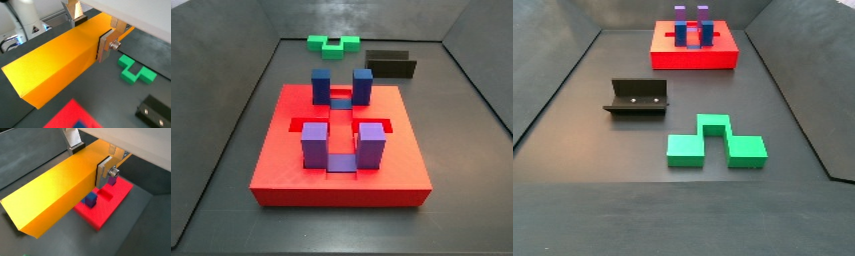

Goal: Pick up the yellow object. Move up. Move to above the board. Insert the yellow object.
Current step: Move to above the board, then insert the yellow object.

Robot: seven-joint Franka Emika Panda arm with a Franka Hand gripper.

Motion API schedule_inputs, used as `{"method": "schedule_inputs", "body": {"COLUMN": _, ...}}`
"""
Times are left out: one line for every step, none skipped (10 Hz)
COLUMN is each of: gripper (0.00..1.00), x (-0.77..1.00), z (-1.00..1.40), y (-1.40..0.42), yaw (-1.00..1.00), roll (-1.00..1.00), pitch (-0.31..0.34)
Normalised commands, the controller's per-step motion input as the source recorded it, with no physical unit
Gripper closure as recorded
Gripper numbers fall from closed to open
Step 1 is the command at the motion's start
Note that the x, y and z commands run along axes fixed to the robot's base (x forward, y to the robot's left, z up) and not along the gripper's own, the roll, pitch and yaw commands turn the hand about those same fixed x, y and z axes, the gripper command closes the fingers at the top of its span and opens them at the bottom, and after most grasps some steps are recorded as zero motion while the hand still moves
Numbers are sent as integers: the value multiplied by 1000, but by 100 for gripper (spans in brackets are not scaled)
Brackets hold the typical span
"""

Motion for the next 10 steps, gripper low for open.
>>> {"method": "schedule_inputs", "body": {"gripper": 100, "x": 905, "z": 219, "y": -1400, "yaw": -6, "roll": 9, "pitch": 138}}
{"method": "schedule_inputs", "body": {"gripper": 100, "x": 963, "z": 232, "y": -1400, "yaw": 9, "roll": 13, "pitch": 153}}
{"method": "schedule_inputs", "body": {"gripper": 100, "x": 571, "z": 140, "y": -782, "yaw": 8, "roll": 32, "pitch": 161}}
{"method": "schedule_inputs", "body": {"gripper": 100, "x": 206, "z": 60, "y": -207, "yaw": 5, "roll": 42, "pitch": 130}}
{"method": "schedule_inputs", "body": {"gripper": 100, "x": 3, "z": 0, "y": 0, "yaw": 0, "roll": -19, "pitch": -36}}
{"method": "schedule_inputs", "body": {"gripper": 100, "x": 0, "z": 0, "y": 0, "yaw": 34, "roll": 0, "pitch": 0}}
{"method": "schedule_inputs", "body": {"gripper": 100, "x": 0, "z": -20, "y": 0, "yaw": 11, "roll": 0, "pitch": 0}}
{"method": "schedule_inputs", "body": {"gripper": 100, "x": 123, "z": -31, "y": -91, "yaw": 0, "roll": 0, "pitch": -10}}
{"method": "schedule_inputs", "body": {"gripper": 100, "x": 394, "z": -97, "y": -243, "yaw": 0, "roll": 16, "pitch": -4}}
{"method": "schedule_inputs", "body": {"gripper": 100, "x": 537, "z": -289, "y": -331, "yaw": -83, "roll": 86, "pitch": 0}}
